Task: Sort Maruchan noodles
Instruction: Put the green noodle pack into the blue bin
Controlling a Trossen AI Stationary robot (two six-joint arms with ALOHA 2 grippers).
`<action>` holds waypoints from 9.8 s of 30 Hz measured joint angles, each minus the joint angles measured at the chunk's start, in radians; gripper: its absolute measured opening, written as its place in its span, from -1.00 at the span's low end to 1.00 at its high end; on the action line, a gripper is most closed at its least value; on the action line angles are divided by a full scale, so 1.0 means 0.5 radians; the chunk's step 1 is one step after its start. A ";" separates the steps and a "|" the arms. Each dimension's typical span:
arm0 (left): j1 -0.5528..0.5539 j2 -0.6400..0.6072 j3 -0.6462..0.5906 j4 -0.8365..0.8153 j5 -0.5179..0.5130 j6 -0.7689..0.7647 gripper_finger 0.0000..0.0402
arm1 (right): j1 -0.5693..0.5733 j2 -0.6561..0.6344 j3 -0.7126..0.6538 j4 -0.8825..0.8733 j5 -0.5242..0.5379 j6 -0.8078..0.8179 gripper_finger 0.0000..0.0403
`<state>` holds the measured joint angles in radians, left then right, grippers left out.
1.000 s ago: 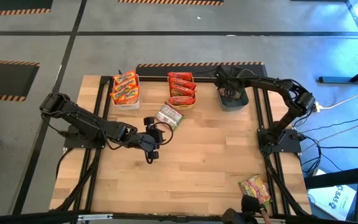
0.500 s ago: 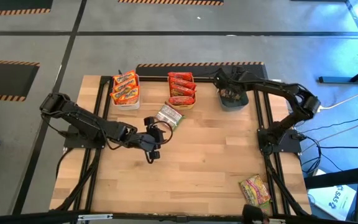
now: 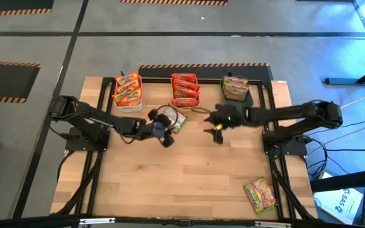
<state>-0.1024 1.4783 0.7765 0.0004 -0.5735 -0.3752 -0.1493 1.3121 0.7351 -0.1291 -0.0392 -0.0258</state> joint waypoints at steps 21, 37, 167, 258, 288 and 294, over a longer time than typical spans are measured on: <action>0.106 0.523 0.011 0.412 0.798 -0.049 -0.21 | 0.313 0.362 -0.430 1.194 0.199 0.095 0.12; -0.044 -0.088 0.001 -0.281 0.077 -0.160 -0.21 | 0.314 0.651 -0.425 1.530 -0.051 0.095 0.12; -0.490 0.346 -0.140 0.247 0.192 -0.172 -0.21 | 0.104 0.888 0.025 1.031 -0.694 1.206 0.29; -0.472 -0.111 -0.140 -0.016 0.345 -0.015 -0.21 | -0.551 -0.298 0.467 -1.367 0.460 -0.375 -0.34; -0.472 -0.110 -0.140 -0.017 0.343 0.040 -0.21 | -1.182 0.519 0.467 -1.361 0.467 -0.962 -0.24; -0.472 -0.110 -0.140 -0.017 0.343 0.041 -0.21 | -1.180 0.549 0.468 -1.306 0.658 -0.986 0.02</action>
<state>-0.3386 1.4231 0.7063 -0.0078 -0.4019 -0.3546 -0.7396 1.5867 0.9691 -0.7821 0.2897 -0.5190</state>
